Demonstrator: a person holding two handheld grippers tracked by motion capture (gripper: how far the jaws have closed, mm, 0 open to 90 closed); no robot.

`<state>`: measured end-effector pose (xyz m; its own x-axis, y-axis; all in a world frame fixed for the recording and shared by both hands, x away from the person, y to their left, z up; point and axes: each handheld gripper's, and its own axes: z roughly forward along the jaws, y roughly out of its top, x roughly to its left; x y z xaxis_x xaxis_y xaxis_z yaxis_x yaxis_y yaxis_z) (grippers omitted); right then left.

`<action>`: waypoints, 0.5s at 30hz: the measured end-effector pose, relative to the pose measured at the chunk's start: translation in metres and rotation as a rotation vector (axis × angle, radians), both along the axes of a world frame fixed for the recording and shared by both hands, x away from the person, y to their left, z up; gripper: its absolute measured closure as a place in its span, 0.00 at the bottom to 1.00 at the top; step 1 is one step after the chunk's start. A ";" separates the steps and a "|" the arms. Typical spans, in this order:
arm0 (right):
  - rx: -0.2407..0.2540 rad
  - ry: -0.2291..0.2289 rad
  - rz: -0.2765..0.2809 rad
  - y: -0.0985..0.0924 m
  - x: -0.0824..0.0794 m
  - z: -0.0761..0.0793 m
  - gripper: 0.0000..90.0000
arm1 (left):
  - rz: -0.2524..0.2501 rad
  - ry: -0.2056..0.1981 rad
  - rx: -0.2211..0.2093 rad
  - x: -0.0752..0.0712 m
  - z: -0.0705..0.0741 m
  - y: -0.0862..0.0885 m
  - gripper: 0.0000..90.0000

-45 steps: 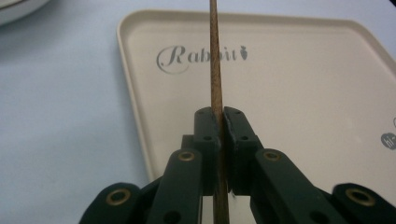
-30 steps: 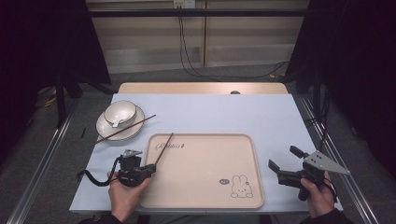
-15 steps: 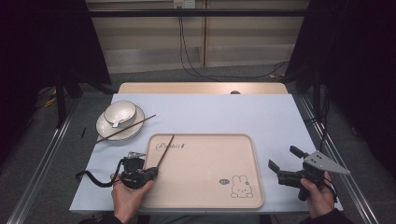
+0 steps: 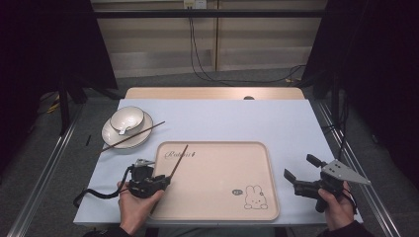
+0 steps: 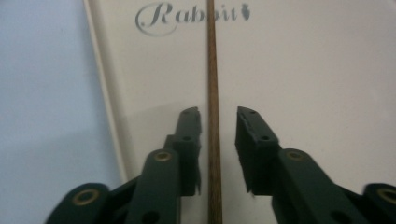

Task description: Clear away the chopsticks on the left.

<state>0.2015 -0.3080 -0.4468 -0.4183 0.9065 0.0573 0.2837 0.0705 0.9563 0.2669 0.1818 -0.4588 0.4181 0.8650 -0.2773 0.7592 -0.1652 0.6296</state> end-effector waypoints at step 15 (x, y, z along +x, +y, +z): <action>0.015 -0.016 -0.005 -0.001 -0.001 0.001 0.03 | -0.244 -0.176 -0.042 0.010 0.022 0.018 0.24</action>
